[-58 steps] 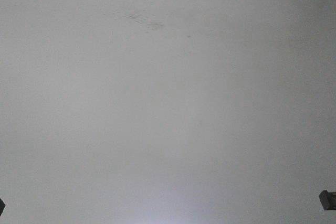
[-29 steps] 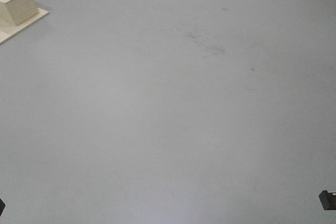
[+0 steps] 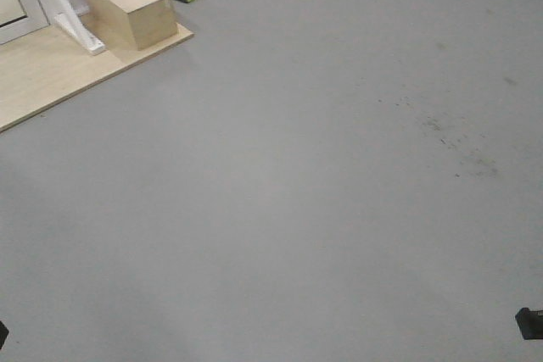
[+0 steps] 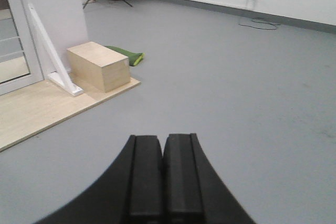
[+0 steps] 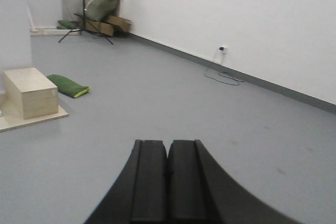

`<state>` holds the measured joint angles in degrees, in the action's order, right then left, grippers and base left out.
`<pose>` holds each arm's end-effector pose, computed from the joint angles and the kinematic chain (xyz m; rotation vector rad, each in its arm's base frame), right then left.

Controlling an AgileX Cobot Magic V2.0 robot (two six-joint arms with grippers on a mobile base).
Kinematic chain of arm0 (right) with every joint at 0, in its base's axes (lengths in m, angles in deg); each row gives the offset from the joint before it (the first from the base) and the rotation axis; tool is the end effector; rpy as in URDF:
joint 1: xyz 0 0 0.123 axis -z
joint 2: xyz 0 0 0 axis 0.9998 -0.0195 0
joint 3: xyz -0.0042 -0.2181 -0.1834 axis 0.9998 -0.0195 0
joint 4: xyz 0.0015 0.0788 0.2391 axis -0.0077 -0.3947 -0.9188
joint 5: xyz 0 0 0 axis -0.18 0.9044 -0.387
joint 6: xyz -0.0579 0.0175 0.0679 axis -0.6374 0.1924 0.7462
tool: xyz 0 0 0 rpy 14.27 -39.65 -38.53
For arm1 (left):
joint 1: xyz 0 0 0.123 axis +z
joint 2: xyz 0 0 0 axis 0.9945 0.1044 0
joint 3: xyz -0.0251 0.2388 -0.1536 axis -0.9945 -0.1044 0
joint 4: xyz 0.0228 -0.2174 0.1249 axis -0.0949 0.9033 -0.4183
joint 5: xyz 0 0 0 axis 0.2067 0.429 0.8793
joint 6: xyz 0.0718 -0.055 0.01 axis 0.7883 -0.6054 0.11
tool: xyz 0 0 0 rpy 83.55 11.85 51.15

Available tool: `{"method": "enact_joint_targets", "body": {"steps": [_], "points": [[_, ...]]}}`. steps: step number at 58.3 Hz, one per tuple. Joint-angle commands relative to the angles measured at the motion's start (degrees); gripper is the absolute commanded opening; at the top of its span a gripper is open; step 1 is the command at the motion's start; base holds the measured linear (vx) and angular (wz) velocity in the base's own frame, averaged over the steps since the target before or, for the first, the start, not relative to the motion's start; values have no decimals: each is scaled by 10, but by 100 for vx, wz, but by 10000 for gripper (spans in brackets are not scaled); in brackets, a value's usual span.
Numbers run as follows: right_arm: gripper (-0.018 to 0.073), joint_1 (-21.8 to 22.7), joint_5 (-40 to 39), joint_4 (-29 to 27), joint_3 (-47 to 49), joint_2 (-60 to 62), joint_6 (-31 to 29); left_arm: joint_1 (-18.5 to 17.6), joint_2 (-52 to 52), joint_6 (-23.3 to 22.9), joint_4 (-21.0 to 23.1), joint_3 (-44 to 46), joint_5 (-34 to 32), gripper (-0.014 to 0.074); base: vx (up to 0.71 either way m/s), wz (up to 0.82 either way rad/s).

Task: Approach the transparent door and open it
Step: 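Drive the base forward up to the white-framed glass sliding door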

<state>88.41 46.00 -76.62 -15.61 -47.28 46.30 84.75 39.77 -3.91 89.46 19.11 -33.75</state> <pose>0.0569 0.0001 0.1955 -0.1122 1.5905 -0.1018 0.0553 -0.0048 0.1826 0.0084 1.7435 -0.0630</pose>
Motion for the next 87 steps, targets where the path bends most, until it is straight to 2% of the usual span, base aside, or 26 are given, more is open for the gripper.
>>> {"method": "enact_joint_targets", "body": {"steps": [1,50,87], "points": [[-8,4,-43,1,-8,8,-1,-2,-7,-5,6,-17,-45,-6,70,60],[-8,4,-43,1,-8,8,-1,-2,-7,-5,6,-17,-45,-6,72,58],[-8,4,-43,1,-8,8,-1,-2,-7,-5,6,-17,-45,-6,69,30]]}}
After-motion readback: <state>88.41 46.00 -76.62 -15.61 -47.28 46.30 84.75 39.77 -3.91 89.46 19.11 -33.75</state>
